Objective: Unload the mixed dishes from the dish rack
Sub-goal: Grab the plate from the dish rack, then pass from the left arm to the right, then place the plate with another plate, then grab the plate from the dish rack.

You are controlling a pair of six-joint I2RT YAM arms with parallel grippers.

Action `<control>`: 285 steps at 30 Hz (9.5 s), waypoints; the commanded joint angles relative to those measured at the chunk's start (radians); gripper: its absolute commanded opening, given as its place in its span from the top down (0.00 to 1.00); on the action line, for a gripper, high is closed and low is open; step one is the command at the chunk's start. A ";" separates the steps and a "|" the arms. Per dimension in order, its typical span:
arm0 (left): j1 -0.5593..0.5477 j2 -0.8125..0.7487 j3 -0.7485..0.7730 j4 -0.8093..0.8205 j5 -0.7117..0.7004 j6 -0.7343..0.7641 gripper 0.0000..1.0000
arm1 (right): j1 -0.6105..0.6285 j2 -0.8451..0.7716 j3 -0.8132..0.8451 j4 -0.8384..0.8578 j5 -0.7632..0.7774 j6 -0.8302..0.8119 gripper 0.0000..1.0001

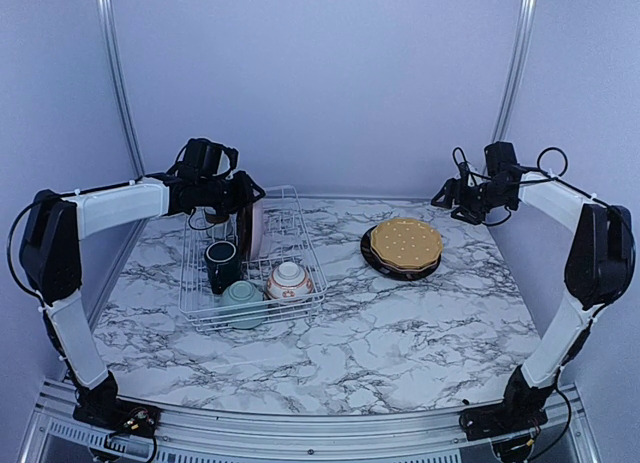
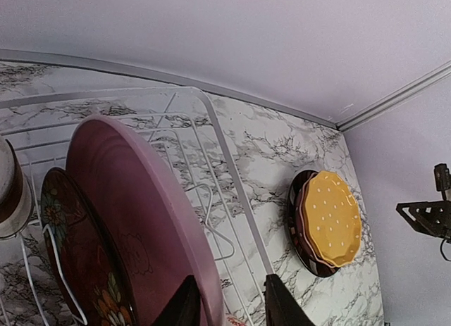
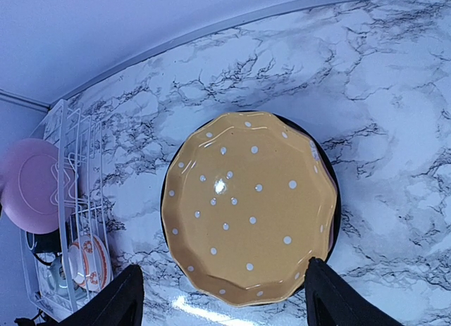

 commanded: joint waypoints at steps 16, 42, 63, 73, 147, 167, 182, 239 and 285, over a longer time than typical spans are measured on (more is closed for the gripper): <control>0.027 -0.087 -0.034 0.187 0.127 -0.109 1.00 | -0.002 -0.027 0.020 0.014 -0.011 0.011 0.24; -0.132 -0.050 0.273 -0.090 0.128 0.351 1.00 | -0.003 -0.034 0.128 -0.045 -0.064 0.038 0.20; -0.491 0.062 0.309 -0.402 -0.269 1.008 1.00 | 0.200 0.042 0.317 -0.245 -0.120 -0.038 0.04; -0.584 0.090 0.259 -0.436 -0.394 1.122 1.00 | 0.325 0.134 0.456 -0.331 -0.104 -0.075 0.13; -0.342 -0.080 0.240 -0.172 -0.344 0.633 0.01 | 0.052 0.111 0.354 -0.321 0.133 -0.140 1.00; -0.237 -0.125 0.127 -0.134 -0.307 0.455 0.01 | -0.087 0.154 0.143 -0.131 0.073 -0.093 1.00; -0.180 -0.152 0.059 -0.128 -0.314 0.370 0.01 | -0.027 0.263 0.135 -0.070 0.093 -0.079 0.91; -0.022 0.061 0.005 -0.207 -0.129 0.145 0.73 | -0.153 -0.245 0.004 0.074 0.173 -0.007 0.02; -0.164 -0.119 0.174 -0.217 -0.037 0.648 1.00 | -0.002 0.033 0.244 -0.098 -0.222 -0.010 0.02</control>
